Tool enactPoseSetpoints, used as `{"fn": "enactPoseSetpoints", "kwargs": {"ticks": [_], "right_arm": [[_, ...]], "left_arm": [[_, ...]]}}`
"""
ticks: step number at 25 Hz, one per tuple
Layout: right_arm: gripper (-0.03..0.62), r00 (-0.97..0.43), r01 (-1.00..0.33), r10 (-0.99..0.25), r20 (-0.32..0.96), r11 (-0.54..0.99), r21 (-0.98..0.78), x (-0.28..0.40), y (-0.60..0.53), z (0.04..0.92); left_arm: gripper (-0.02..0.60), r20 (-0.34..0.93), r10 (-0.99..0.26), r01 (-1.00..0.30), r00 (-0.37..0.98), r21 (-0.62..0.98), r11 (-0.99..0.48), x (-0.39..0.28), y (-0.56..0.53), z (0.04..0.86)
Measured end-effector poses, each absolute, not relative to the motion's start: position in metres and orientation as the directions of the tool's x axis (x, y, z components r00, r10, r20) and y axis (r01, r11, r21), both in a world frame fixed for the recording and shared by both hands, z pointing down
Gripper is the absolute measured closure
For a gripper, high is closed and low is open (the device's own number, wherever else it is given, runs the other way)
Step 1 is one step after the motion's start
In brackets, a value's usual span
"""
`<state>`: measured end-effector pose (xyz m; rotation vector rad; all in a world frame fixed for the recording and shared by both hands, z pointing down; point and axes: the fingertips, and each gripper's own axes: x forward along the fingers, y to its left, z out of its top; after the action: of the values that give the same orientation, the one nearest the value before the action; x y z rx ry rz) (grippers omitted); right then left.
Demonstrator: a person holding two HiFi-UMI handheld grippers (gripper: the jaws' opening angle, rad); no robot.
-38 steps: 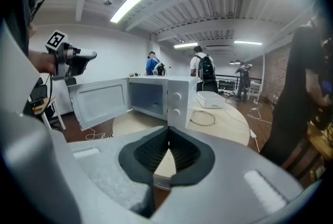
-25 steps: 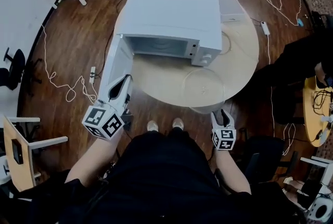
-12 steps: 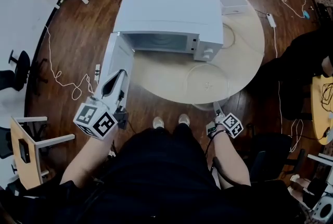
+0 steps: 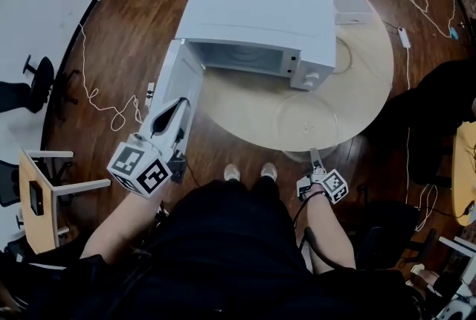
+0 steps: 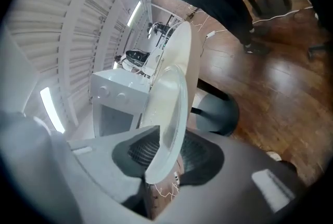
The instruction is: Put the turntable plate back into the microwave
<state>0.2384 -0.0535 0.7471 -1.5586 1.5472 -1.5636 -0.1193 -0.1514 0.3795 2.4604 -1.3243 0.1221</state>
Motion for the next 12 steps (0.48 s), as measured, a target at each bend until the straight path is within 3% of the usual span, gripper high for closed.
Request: {"fn": "enactPoseSetpoints", "kwargs": {"ticks": [12], "right_arm": [[0.569,-0.227,-0.242,-0.954,0.197,-0.141,-0.96,0.234,-0.051,0.707]], "left_arm": [[0.578,0.22,-0.777,-0.801,0.589,0.287,-0.526,-0.109,-0.154,0.379]]}}
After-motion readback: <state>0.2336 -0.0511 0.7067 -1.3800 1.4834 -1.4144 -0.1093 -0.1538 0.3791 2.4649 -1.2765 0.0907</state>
